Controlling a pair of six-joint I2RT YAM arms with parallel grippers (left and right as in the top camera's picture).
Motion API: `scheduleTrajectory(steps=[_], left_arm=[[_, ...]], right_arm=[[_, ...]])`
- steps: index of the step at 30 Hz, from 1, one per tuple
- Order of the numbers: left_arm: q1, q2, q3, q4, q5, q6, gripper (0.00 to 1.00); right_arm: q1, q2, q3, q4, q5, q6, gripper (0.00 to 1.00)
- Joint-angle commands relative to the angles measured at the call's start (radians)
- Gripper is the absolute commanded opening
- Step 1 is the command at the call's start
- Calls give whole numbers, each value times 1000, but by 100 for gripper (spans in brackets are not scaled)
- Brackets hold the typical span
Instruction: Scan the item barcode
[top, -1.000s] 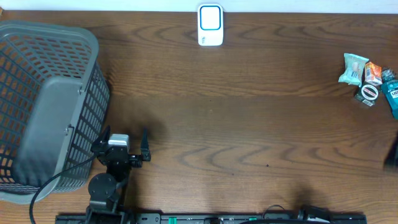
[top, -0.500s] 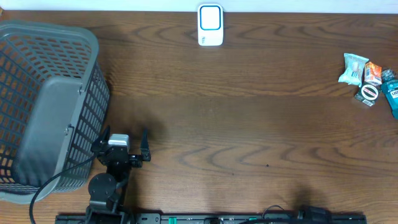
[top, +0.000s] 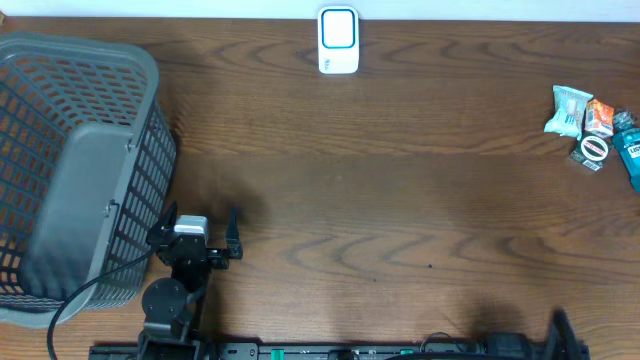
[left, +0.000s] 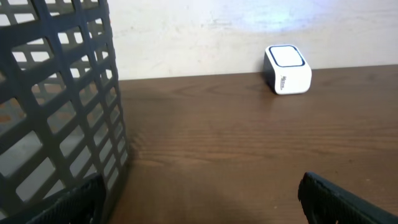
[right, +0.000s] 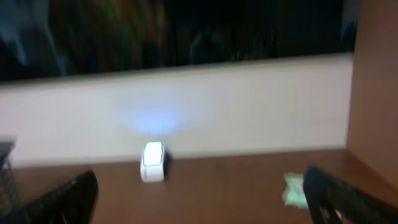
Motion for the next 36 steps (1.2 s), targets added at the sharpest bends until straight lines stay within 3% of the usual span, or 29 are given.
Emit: scheduleTrajectory(steps=[1,9,18,28,36], left_arm=[[2,-2,-21,-36,-13,-5,98],[2,-2,-21,-36,-13,-5,98],[2,-2,-21,-36,-13,-5,98],[2,-2,-21,-36,-13,-5,98],[2,-2,-21,-36,-13,-5,98]], right_arm=[[4,-69,-241,142,-1,42,99],[3,-169,-733,629,-6,150,99],[3,-189,-1069,1014,-8,150,99],[3,-189,-1273,1138,14,152,99],[10,-189,-1271,924,17,150,99]])
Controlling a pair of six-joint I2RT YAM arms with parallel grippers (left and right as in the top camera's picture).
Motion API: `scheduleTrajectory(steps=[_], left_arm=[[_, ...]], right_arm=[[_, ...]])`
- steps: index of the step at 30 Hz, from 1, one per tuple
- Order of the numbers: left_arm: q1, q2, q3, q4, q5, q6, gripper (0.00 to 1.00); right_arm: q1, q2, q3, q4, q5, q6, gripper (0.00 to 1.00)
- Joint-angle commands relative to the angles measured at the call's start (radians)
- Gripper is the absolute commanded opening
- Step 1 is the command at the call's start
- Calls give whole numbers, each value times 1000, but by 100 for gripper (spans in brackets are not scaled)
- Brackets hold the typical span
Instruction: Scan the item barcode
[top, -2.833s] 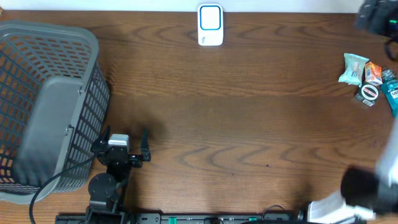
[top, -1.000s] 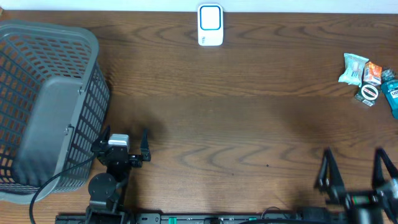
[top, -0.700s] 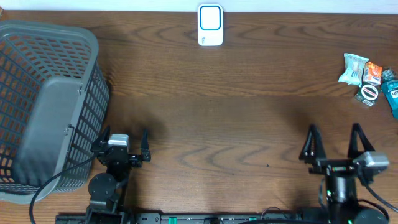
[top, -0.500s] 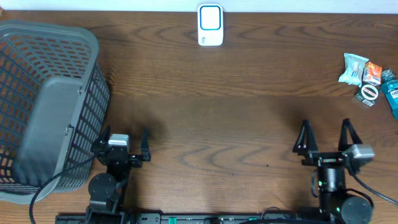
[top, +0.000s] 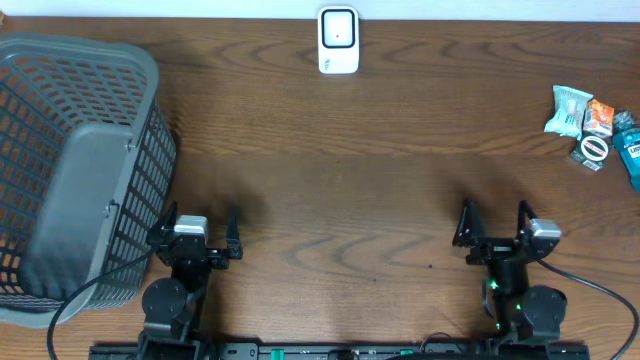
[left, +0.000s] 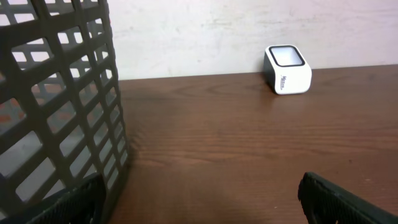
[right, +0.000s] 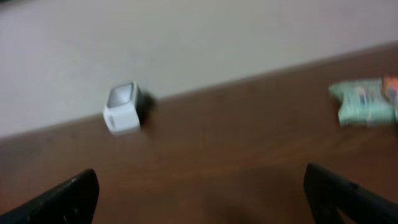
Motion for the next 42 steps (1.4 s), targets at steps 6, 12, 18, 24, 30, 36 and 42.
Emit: scheduleTrajectory(steps=[6,12,18,24,30,36,42], left_arm=[[2,-2,-21,-36,-13,-5,98],[2,-2,-21,-36,-13,-5,98],[2,-2,-21,-36,-13,-5,98],[2,-2,-21,-36,-13,-5,98],[5,-26,-21,-36,-13,-5,98],[32,-26,-21,-37,-13,-5,98],[52,-26,-21,-37,-9,-5,98]], right_arm=[[8,-6,-1,-23,16,8,99],[8,-5,-1,-24,15,9,99],[8,-5,-1,-23,16,8,99],[8,-5,-1,-23,16,9,99],[8,-5,-1,-24,16,8,99],[8,-5,-1,-23,15,8,99],[8,-5,-1,-23,16,8,99]])
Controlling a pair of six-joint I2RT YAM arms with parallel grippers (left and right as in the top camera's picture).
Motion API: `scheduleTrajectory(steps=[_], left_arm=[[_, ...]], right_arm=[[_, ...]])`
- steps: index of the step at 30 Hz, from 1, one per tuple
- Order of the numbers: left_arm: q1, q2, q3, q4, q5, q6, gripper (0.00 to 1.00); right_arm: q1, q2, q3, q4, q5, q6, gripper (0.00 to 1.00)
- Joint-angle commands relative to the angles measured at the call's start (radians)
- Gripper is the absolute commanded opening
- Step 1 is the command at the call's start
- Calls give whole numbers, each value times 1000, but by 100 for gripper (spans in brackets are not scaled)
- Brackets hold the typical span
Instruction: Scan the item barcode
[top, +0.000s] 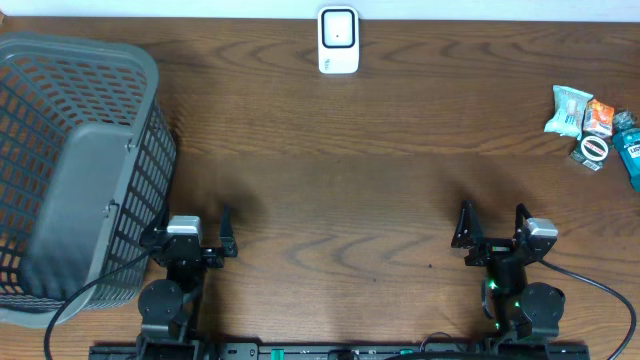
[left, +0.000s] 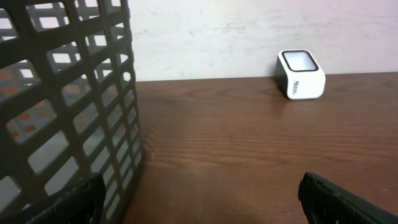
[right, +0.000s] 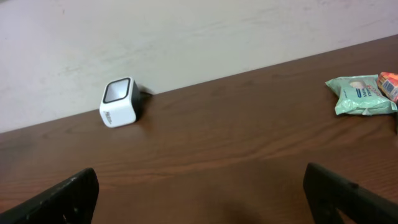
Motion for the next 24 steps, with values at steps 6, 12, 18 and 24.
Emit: scheduleTrajectory(steps=[6,12,18,24], left_arm=[[5,-11,-21,-37,1,-5,97],[5,-11,-21,-37,3,-6,98],[5,-11,-21,-36,2,-5,98],[5,-11,-21,-36,2,-5,98]], right_arm=[[8,-6,-1,-5,8,8,99],[8,-6,-1,-5,8,8,99],[8,-6,-1,-5,8,8,99],[8,-6,-1,-5,8,8,99]])
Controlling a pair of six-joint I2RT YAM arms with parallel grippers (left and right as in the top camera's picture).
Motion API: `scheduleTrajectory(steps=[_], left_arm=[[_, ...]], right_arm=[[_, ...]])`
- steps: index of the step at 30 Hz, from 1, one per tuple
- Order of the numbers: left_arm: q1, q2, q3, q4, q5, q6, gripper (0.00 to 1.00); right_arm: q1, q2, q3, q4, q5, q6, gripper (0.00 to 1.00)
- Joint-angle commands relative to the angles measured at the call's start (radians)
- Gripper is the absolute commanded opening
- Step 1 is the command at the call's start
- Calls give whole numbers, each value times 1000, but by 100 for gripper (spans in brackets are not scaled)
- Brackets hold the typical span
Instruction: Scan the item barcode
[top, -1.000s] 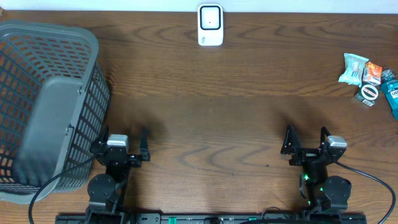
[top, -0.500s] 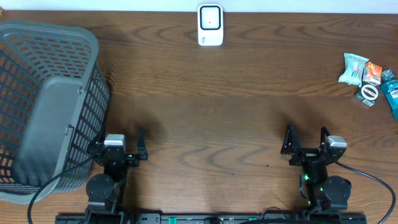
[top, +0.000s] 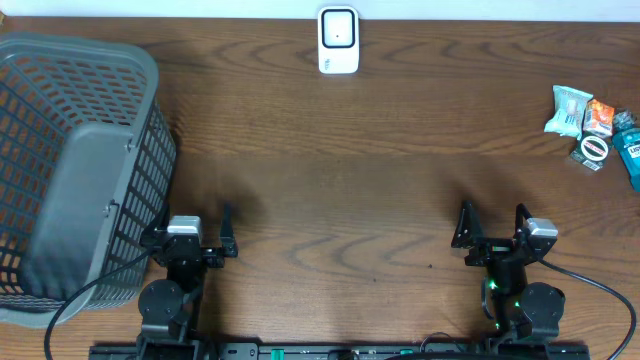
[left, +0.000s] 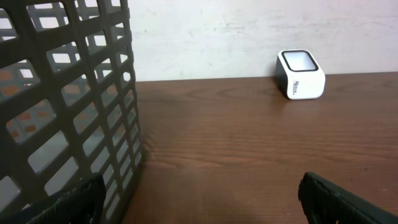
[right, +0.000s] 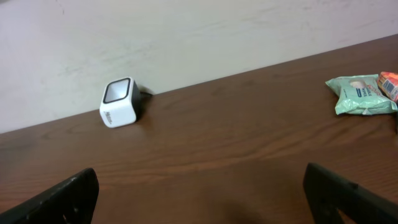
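A white barcode scanner (top: 338, 40) stands at the far edge of the table, also seen at the back in the left wrist view as the scanner (left: 301, 83) and in the right wrist view as the scanner (right: 119, 101). Small items lie at the far right: a green pack (top: 567, 110), an orange packet (top: 599, 117), a round tin (top: 593, 150) and a teal bottle (top: 629, 150). My left gripper (top: 190, 225) rests open at the front left, nothing between its fingers. My right gripper (top: 492, 222) rests open at the front right, far from the items.
A large grey mesh basket (top: 150, 75) fills the left side of the table, its wall (left: 127, 37) close beside my left gripper. A pale wall runs behind the table's far edge. The green pack (right: 360, 94) shows at the right in the right wrist view.
At first my right arm was barely visible at the front edge, its camera aimed high and blurred, and my left gripper sat turned slightly right. Then the right gripper stood open at the front right. Later the left gripper had turned straight ahead; both have stayed still.
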Motion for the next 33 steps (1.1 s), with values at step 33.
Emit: scheduleTrajectory(steps=[33], left_arm=[[5,-11,-21,-36,1,-5,98]], right_arm=[[8,60,-1,-8,61,-414,99]])
